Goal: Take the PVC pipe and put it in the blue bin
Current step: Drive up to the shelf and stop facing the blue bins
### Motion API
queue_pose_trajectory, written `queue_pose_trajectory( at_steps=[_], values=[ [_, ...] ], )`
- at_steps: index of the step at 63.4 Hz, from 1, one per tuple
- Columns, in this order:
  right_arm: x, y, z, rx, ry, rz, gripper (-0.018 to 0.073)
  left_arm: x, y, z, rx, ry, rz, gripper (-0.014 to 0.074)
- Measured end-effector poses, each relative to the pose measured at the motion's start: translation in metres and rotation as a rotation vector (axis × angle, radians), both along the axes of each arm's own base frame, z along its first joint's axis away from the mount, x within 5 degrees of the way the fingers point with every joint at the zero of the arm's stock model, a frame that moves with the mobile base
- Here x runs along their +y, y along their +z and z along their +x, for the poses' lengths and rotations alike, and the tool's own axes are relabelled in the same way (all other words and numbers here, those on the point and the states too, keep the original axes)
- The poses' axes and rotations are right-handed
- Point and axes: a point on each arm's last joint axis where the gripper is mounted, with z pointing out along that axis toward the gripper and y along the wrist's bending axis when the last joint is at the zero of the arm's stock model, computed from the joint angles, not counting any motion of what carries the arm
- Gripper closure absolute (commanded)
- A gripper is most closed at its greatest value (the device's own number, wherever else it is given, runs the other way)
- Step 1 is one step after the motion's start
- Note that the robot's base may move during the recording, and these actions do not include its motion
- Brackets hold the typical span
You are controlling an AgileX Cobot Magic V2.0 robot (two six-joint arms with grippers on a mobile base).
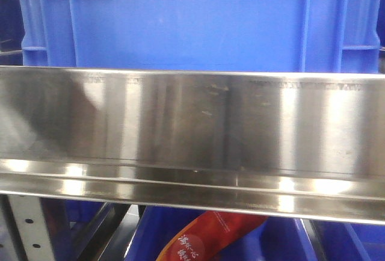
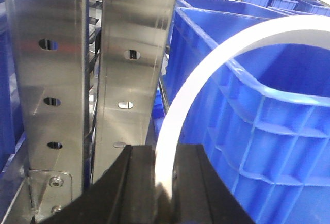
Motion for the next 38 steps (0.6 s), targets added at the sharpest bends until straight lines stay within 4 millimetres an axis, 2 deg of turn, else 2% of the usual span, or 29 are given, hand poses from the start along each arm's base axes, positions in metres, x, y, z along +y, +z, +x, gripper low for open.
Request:
queue_pose_trajectory(
  at_steps=[38],
  values=[
    [0.0000, 0.0000, 0.0000, 0.000, 0.000, 0.000, 0.0728, 0.0000, 0.0000, 0.0000, 0.000, 0.000, 0.000, 0.0707]
  ],
)
